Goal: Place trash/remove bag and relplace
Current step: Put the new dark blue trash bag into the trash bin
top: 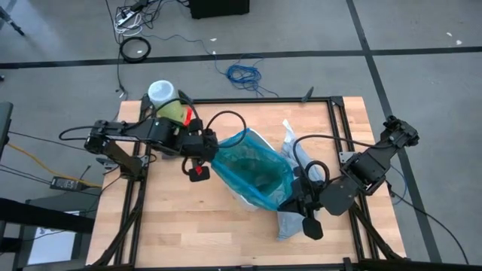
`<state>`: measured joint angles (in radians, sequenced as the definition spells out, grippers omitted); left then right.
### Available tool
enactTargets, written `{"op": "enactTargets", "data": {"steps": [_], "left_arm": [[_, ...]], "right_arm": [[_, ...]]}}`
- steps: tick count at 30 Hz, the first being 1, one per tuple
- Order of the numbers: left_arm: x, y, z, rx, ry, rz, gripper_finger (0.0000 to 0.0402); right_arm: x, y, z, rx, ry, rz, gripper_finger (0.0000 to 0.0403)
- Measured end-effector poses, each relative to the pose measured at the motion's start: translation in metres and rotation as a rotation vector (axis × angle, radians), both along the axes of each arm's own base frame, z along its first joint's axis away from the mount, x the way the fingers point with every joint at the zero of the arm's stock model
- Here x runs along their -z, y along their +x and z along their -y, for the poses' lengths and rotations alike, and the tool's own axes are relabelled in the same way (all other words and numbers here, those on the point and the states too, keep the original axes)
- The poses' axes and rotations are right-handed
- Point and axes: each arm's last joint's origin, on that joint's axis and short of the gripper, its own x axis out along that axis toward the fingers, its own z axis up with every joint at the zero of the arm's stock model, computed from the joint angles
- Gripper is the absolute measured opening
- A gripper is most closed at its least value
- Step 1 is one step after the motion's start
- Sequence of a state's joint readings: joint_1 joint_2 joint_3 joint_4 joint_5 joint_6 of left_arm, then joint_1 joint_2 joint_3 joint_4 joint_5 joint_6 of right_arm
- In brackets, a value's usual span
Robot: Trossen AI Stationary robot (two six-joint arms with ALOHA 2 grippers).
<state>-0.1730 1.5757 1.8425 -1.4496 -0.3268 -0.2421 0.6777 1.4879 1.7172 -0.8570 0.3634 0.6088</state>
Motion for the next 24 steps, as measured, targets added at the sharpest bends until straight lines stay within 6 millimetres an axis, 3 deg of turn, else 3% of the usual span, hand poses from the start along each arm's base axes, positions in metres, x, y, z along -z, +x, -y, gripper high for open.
{"op": "enactTargets", "data": {"steps": [4,13,19,24], "left_arm": [[0.004,0.001,0.000,-0.003,-0.003,-0.018,0.0001],[0.003,0.004,0.008,0.000,-0.028,0.034,0.0001],[0.004,0.005,0.010,0.006,-0.012,0.026,0.0001],[0.006,0.006,0.010,0.003,-0.002,0.023,0.0001]], "right_arm": [[0.003,0.004,-0.006,-0.008,0.002,0.002,0.0000],[0.043,0.031,-0.032,-0.041,-0.065,-0.121,0.0000],[0.045,0.031,-0.023,0.146,-0.092,-0.112,0.0000],[0.044,0.031,-0.024,0.150,-0.061,-0.110,0.0000]]}}
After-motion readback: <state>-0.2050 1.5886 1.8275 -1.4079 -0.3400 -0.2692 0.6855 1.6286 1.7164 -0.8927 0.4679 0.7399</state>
